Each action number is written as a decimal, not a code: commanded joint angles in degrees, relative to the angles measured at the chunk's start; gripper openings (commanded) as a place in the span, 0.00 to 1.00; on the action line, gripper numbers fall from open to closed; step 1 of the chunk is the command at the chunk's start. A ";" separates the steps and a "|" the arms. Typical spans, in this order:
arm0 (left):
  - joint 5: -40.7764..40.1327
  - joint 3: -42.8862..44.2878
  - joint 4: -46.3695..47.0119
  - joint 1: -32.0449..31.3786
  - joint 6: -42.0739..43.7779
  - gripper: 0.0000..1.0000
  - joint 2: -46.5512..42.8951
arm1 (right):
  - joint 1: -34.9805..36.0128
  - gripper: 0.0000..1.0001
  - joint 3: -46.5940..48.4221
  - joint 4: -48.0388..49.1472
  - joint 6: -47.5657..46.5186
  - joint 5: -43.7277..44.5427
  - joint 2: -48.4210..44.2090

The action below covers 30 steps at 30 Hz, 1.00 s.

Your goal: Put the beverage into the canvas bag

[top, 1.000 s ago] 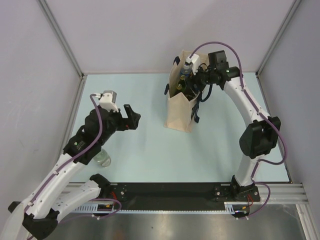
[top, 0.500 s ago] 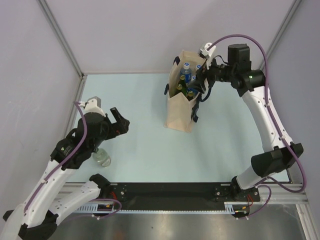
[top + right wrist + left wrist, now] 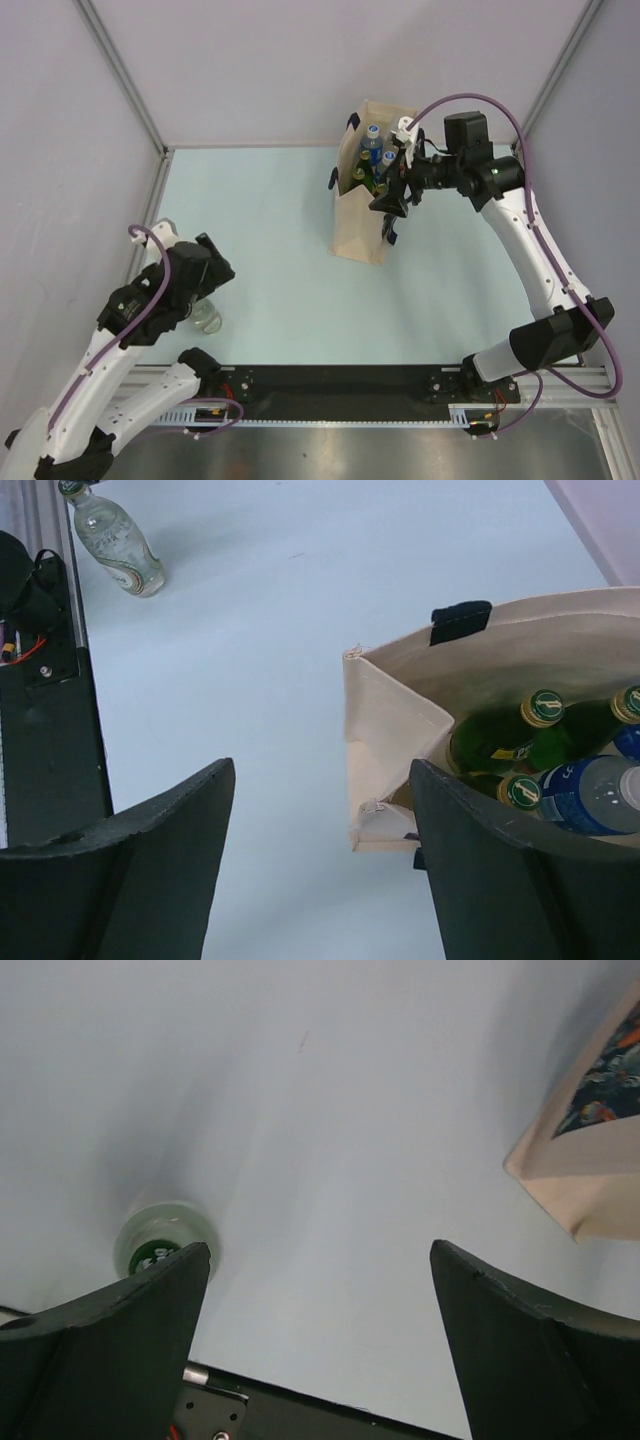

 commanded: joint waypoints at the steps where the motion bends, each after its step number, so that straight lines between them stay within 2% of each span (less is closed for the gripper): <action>1: -4.45 -2.63 -6.70 2.42 -7.90 0.96 -0.81 | 0.24 0.76 -0.82 0.69 0.07 -1.94 -1.59; 13: -2.69 -7.46 -6.80 13.23 -9.14 0.90 2.26 | 0.15 0.76 -2.49 1.56 0.42 -0.80 -1.85; 18: 0.56 -10.37 -4.42 16.84 -8.52 0.77 3.85 | -0.20 0.76 -3.02 1.57 0.42 -0.36 -2.03; 25: 0.83 -10.99 -3.45 18.16 -7.73 0.59 4.11 | -0.37 0.76 -3.81 1.92 0.77 -0.27 -2.11; 30: 0.57 -11.34 -3.10 18.42 -6.68 0.52 4.29 | -0.55 0.76 -3.54 2.09 0.77 -0.18 -2.02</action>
